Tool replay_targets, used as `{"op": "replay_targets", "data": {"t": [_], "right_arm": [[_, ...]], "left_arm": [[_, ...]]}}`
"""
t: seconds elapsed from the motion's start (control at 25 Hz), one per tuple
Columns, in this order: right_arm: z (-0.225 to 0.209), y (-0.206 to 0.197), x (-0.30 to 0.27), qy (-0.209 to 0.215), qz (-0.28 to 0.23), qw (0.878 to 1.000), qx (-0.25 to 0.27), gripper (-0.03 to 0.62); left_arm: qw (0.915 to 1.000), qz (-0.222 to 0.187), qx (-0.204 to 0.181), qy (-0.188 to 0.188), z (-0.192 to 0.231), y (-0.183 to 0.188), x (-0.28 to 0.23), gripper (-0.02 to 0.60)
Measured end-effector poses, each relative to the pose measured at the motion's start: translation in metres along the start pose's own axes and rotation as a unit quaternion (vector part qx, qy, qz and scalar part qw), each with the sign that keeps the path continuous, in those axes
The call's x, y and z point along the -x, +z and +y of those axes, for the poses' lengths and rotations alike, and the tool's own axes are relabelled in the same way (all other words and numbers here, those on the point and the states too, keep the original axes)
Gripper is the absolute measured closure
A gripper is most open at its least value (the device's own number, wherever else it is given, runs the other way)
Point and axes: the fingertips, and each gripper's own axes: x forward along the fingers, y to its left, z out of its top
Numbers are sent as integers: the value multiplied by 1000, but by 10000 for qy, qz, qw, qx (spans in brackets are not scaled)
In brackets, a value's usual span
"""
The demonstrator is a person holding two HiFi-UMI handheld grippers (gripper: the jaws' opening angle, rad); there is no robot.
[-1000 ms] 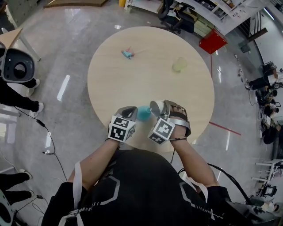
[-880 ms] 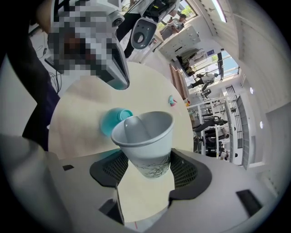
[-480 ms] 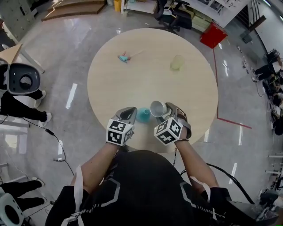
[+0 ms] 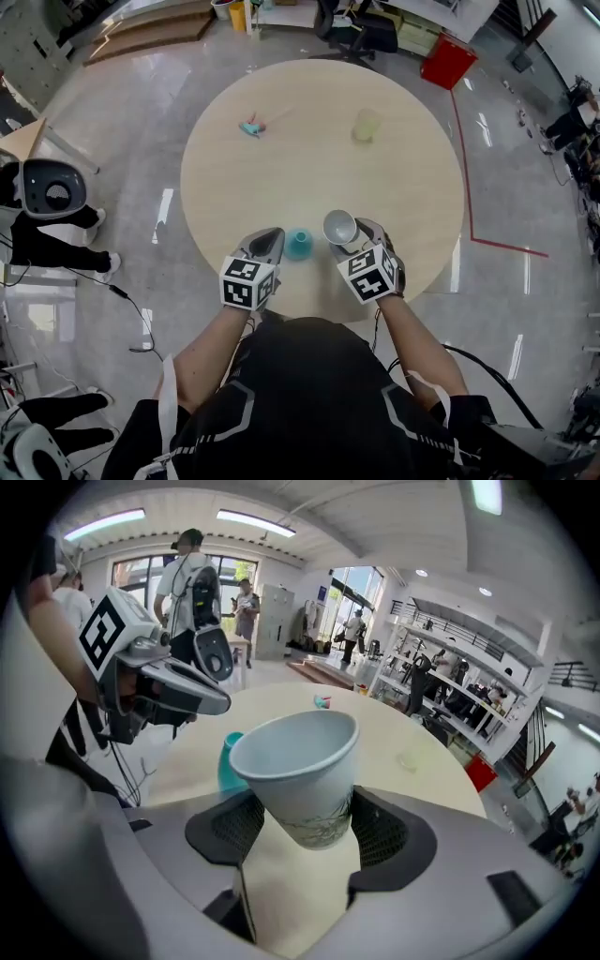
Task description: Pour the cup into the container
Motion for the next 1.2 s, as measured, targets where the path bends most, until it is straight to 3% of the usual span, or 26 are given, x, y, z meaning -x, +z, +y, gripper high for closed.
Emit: {"op": "replay_targets", "data": {"t": [0.16,0.52,1.2], "right_arm": [[-4,-17,-6,201,-140,9963,-820,301],[-3,-66,-30,430,-308,9851,-1639,299],[8,-118,-59,604,-538,9666,-2430,299]], "left_arm": [[9999,56,124,39,2,-4,-3,581],[9989,315,271,238,13,-25,-8,581],[9961,707,388,364,21,-54,-16,581]]}}
